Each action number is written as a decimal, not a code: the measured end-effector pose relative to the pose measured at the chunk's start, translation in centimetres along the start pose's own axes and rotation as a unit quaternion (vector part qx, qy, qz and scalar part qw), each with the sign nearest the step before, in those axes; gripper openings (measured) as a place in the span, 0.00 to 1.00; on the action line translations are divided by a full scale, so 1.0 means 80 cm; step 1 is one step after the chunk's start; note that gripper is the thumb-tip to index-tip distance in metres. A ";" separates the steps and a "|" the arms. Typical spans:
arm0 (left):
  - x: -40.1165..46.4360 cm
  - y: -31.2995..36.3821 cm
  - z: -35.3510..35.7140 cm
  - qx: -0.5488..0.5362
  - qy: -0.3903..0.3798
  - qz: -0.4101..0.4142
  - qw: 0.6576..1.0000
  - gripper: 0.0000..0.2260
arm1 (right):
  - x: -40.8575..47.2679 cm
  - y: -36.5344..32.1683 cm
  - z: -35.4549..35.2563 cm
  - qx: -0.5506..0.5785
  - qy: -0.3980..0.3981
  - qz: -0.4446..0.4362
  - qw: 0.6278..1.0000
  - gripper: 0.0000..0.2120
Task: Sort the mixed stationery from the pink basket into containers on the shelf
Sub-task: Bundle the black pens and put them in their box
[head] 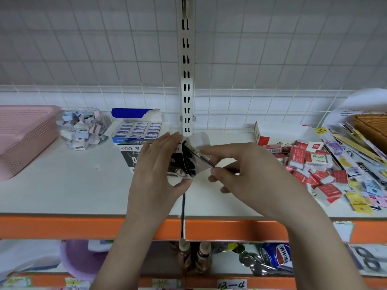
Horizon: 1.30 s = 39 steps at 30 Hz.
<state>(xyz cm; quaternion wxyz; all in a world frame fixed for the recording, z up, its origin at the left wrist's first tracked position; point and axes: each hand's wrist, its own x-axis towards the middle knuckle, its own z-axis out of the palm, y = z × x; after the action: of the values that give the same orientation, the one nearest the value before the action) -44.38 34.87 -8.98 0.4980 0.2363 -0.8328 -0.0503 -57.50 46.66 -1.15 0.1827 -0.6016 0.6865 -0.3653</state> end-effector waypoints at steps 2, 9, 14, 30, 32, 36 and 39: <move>-0.001 -0.007 0.000 0.036 -0.007 0.031 0.999 0.28 | -0.002 -0.001 -0.005 0.035 0.011 0.024 0.999 0.17; -0.005 0.000 0.005 0.001 -0.026 0.022 0.999 0.29 | -0.012 -0.010 -0.023 0.089 0.044 -0.034 0.994 0.12; -0.004 0.018 -0.001 -0.070 -0.028 -0.030 0.997 0.32 | 0.001 -0.013 -0.003 0.272 0.177 -0.078 0.943 0.09; 0.005 0.049 0.005 -0.099 -0.016 -0.060 0.993 0.35 | 0.028 0.017 0.030 0.037 0.346 -0.159 0.924 0.03; 0.005 0.048 0.006 -0.091 -0.017 -0.050 0.994 0.36 | 0.030 0.021 0.031 0.020 0.313 -0.167 0.935 0.04; 0.006 0.046 0.008 -0.109 -0.029 -0.060 0.992 0.37 | 0.027 0.027 0.030 -0.021 0.273 -0.197 0.942 0.08; 0.003 0.042 0.011 -0.103 -0.025 -0.054 0.993 0.38 | 0.023 0.038 0.021 -0.062 0.322 -0.176 0.928 0.08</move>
<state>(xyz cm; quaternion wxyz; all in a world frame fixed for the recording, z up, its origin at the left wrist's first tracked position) -46.36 37.58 -8.16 0.4953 0.2268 -0.8215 -0.1686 -58.78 44.44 -4.12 -0.1531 -0.5733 0.6128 -0.5219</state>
